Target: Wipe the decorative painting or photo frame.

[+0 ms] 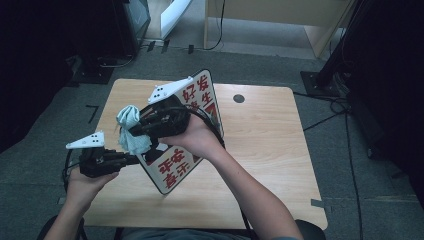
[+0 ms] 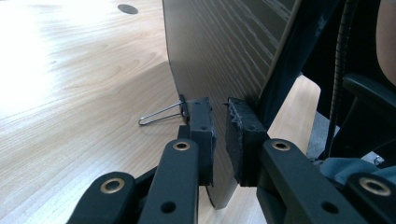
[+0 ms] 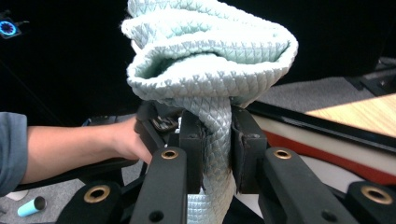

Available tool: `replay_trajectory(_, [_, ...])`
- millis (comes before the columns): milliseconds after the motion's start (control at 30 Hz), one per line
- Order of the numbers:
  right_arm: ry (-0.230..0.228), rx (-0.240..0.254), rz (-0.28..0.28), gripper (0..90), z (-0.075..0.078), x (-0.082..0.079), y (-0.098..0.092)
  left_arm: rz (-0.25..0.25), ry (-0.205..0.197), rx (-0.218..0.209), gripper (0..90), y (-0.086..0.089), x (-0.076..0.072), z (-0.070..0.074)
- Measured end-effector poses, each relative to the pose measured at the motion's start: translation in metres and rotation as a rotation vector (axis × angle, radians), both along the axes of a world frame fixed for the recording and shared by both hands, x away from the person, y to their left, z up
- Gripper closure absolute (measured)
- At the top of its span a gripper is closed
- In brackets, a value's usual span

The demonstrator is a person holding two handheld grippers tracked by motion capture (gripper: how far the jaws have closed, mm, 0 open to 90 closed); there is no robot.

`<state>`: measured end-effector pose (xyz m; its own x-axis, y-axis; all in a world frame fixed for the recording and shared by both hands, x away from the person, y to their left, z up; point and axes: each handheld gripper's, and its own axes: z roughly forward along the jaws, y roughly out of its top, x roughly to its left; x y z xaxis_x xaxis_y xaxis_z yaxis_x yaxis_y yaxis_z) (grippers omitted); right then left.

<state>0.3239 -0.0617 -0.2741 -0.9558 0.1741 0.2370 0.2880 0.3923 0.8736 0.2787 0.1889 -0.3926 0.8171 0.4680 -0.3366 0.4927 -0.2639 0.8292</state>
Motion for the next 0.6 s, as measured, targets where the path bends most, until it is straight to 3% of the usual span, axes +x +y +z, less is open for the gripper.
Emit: replay_trajectory(600, [0.026,-0.013,-0.013,76.9,-0.023,0.001,-0.006,0.002,0.000,-0.019,82.6,0.000,0.002,0.002])
